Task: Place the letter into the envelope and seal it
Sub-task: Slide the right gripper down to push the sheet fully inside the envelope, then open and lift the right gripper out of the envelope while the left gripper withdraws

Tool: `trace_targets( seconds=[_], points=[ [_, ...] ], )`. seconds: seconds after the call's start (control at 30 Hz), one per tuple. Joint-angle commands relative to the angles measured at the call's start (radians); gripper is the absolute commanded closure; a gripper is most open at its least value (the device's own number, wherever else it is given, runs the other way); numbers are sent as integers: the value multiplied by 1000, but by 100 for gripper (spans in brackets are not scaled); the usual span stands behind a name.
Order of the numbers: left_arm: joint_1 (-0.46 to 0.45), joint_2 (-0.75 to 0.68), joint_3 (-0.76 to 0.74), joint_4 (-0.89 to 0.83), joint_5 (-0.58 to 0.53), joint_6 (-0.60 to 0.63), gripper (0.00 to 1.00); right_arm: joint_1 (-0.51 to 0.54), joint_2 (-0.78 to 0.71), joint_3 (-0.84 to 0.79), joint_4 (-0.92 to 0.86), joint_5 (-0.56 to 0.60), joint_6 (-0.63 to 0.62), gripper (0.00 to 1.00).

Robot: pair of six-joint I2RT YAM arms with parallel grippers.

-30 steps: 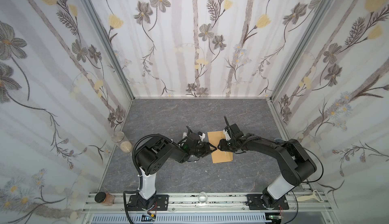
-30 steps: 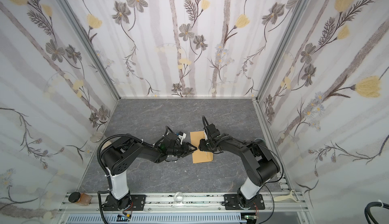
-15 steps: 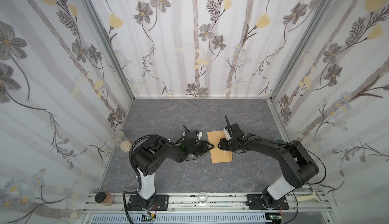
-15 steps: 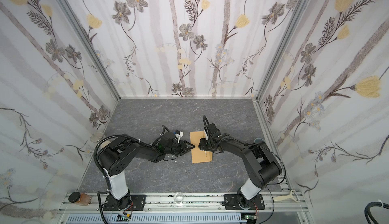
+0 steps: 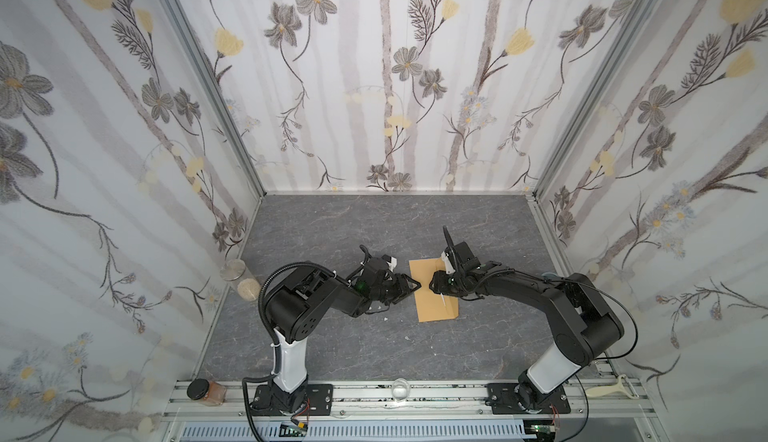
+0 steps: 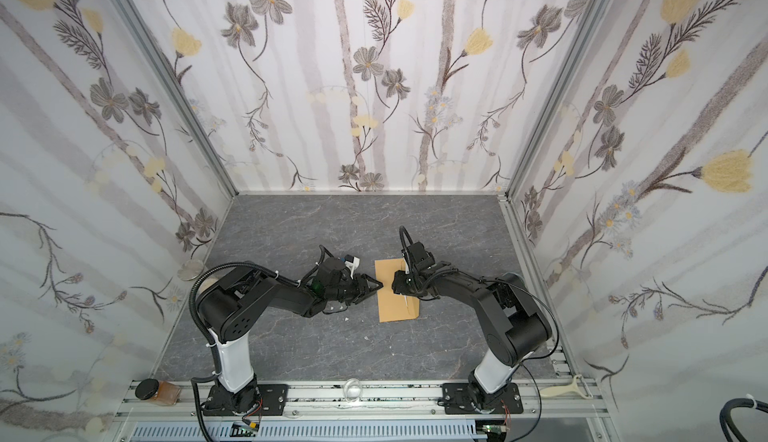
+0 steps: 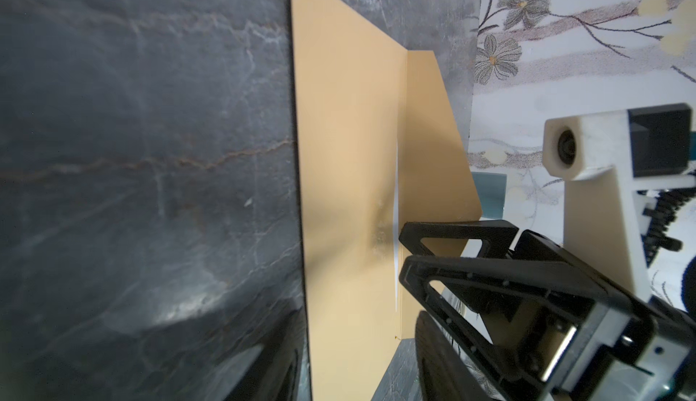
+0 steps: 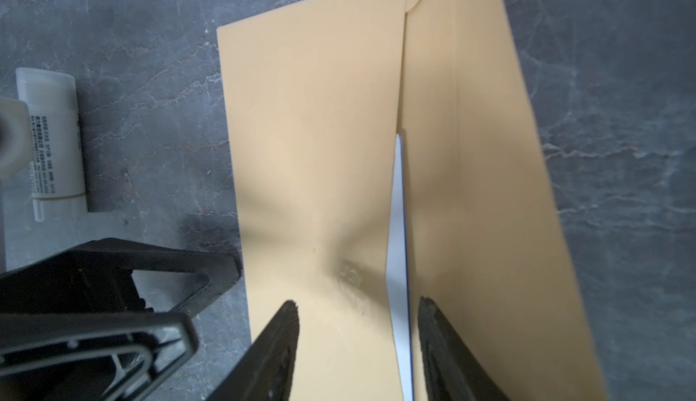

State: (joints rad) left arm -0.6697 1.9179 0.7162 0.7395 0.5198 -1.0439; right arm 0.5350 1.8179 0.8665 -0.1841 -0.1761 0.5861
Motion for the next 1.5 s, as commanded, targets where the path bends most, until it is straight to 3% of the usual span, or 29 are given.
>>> trace_targets(
  seconds=[0.0, 0.63, 1.0, 1.47],
  points=[
    [1, 10, 9, 15, 6, -2, 49, 1, 9, -3, 63, -3, 20, 47],
    [-18, 36, 35, 16, 9, -15, 49, 31, 24, -40, 158, -82, 82, 47],
    [-6, 8, 16, 15, -16, -9, 49, 32, -30, -37, 76, 17, 60, 46],
    [4, -33, 23, 12, -19, -5, 50, 31, -98, -42, 50, 55, 63, 45]
  ],
)
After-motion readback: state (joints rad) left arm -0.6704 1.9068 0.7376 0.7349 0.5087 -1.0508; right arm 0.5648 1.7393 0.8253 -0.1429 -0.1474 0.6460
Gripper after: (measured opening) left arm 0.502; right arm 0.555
